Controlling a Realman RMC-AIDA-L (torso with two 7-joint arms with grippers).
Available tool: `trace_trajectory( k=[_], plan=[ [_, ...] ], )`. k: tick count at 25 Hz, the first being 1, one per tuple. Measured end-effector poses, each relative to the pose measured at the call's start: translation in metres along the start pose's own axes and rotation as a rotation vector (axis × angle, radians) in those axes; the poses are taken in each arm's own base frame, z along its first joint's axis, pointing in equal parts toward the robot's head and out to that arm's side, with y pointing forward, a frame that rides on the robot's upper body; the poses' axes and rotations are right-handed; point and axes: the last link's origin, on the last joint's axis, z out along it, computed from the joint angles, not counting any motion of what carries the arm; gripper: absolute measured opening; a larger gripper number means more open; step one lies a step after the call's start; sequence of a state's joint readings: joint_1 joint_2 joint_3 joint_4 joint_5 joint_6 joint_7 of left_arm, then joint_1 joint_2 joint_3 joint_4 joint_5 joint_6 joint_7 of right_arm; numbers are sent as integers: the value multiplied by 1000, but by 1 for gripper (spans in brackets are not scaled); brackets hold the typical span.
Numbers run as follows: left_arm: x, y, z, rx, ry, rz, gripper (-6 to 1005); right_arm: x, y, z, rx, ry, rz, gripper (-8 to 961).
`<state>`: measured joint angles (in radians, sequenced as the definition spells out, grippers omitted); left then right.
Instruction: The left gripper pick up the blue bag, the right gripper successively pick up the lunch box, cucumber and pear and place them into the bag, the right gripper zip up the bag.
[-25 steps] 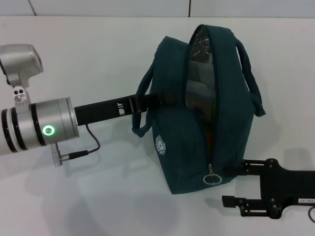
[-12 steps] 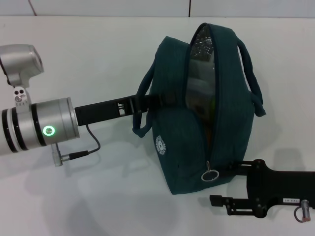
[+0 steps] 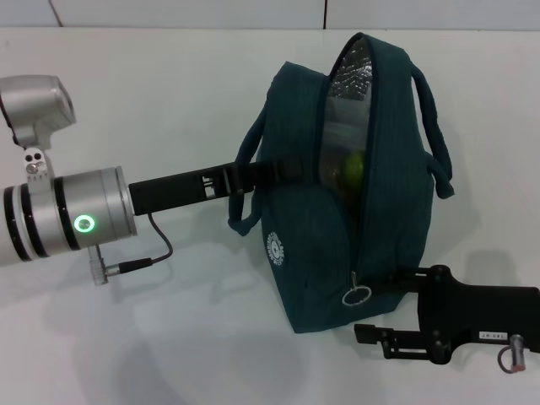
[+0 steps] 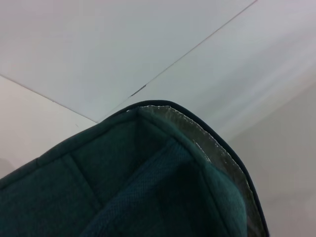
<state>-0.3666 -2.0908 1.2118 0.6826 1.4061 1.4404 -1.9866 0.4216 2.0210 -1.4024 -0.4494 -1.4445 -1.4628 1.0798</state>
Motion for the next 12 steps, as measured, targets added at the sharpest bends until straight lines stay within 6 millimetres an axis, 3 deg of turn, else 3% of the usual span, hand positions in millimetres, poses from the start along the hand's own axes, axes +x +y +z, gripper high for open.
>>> trace_trajectory(
  k=[9,12],
  plan=[
    [0,0,0,0,0,0,53,0,-3,4,22,0,-8,547],
    [0,0,0,1,0,0,53,-1,-5,6,42,-12,0,430]
  ],
)
